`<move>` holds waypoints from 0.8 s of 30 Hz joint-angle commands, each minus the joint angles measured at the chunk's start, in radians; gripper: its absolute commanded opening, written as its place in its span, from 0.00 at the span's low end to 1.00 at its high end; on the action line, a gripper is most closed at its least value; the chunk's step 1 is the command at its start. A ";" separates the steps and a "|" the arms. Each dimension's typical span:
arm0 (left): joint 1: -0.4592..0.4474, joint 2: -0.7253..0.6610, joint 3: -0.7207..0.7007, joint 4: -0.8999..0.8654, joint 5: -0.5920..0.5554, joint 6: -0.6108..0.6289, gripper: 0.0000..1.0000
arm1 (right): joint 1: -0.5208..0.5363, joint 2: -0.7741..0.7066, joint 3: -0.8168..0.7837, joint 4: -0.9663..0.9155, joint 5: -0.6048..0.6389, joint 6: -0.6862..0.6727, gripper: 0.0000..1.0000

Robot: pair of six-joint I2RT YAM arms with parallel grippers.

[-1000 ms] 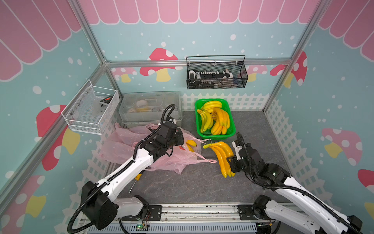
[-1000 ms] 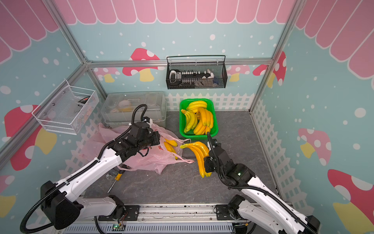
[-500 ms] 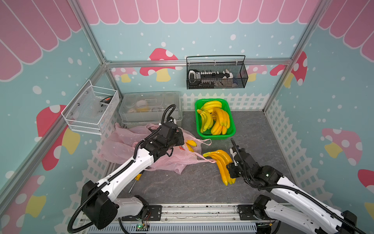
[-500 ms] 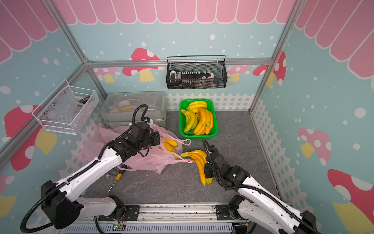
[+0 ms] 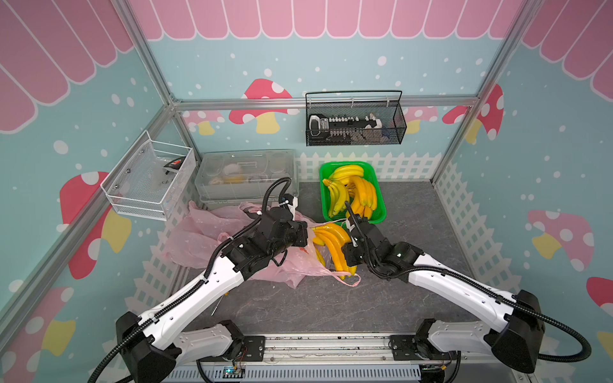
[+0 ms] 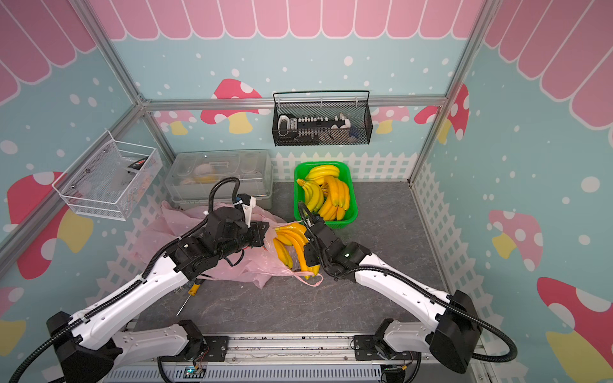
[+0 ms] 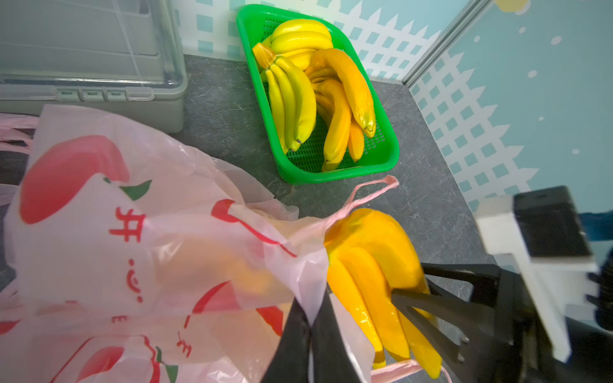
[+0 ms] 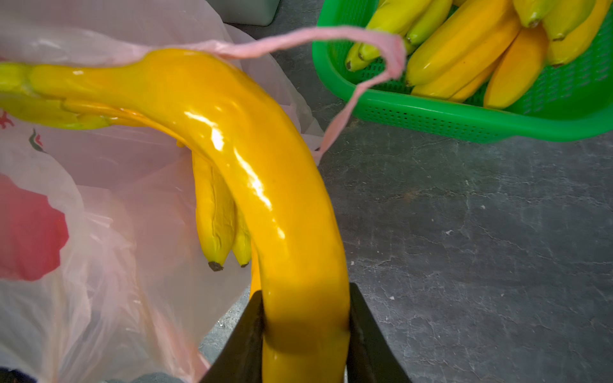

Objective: Place the banana into a plastic bag & tie a knot
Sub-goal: Place the banana into the plastic bag.

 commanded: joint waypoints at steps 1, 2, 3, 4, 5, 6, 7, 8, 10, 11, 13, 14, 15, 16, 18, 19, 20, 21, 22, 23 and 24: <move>-0.022 -0.028 -0.020 0.035 -0.011 0.028 0.00 | 0.019 0.034 0.057 0.020 0.002 -0.010 0.17; -0.025 -0.030 -0.022 0.034 -0.012 0.028 0.00 | 0.027 0.047 0.074 0.025 -0.006 -0.014 0.17; -0.026 -0.029 -0.022 0.035 -0.013 0.027 0.00 | 0.035 0.055 0.090 0.031 -0.015 -0.017 0.17; -0.026 -0.027 -0.021 0.035 -0.014 0.027 0.00 | 0.050 0.068 0.111 0.037 -0.021 -0.018 0.18; -0.027 -0.022 -0.018 0.034 -0.011 0.027 0.00 | 0.068 0.083 0.134 0.039 -0.020 -0.023 0.17; -0.027 -0.019 -0.017 0.034 -0.018 0.027 0.00 | 0.081 0.096 0.156 0.034 -0.019 -0.028 0.17; -0.026 -0.016 -0.015 0.031 -0.026 0.025 0.00 | 0.095 0.111 0.174 0.030 -0.018 -0.031 0.17; -0.026 -0.014 -0.011 0.031 -0.029 0.026 0.00 | 0.102 0.122 0.183 0.038 -0.030 -0.031 0.18; -0.026 -0.009 -0.009 0.029 -0.030 0.028 0.00 | 0.108 0.137 0.182 0.067 -0.057 -0.027 0.18; -0.024 -0.009 -0.008 0.028 -0.028 0.028 0.00 | 0.110 0.146 0.180 0.089 -0.072 -0.031 0.18; -0.023 -0.011 -0.009 0.030 -0.024 0.028 0.00 | 0.110 0.173 0.188 0.106 -0.074 -0.039 0.19; -0.022 -0.012 -0.011 0.031 -0.019 0.028 0.00 | 0.110 0.188 0.192 0.122 -0.081 -0.050 0.19; -0.022 -0.013 -0.013 0.036 -0.010 0.027 0.00 | 0.110 0.200 0.191 0.154 -0.090 -0.064 0.20; -0.023 -0.016 -0.016 0.041 0.000 0.025 0.00 | 0.107 0.209 0.191 0.181 -0.093 -0.070 0.21; -0.022 -0.032 -0.029 0.066 0.033 0.018 0.00 | 0.098 0.237 0.206 0.234 -0.092 -0.084 0.21; -0.022 -0.042 -0.037 0.080 0.047 0.015 0.00 | 0.091 0.251 0.214 0.254 -0.087 -0.091 0.21; -0.022 -0.056 -0.046 0.094 0.059 0.012 0.00 | 0.080 0.267 0.228 0.267 -0.080 -0.094 0.21; -0.022 -0.070 -0.053 0.103 0.060 0.008 0.00 | 0.065 0.282 0.239 0.288 -0.084 -0.097 0.21; -0.023 -0.082 -0.058 0.108 0.059 0.006 0.00 | 0.054 0.293 0.242 0.310 -0.086 -0.099 0.21; -0.022 -0.096 -0.064 0.114 0.058 0.006 0.00 | 0.042 0.300 0.247 0.331 -0.083 -0.097 0.22; -0.019 -0.107 -0.069 0.116 0.059 0.002 0.00 | 0.034 0.311 0.250 0.351 -0.085 -0.096 0.23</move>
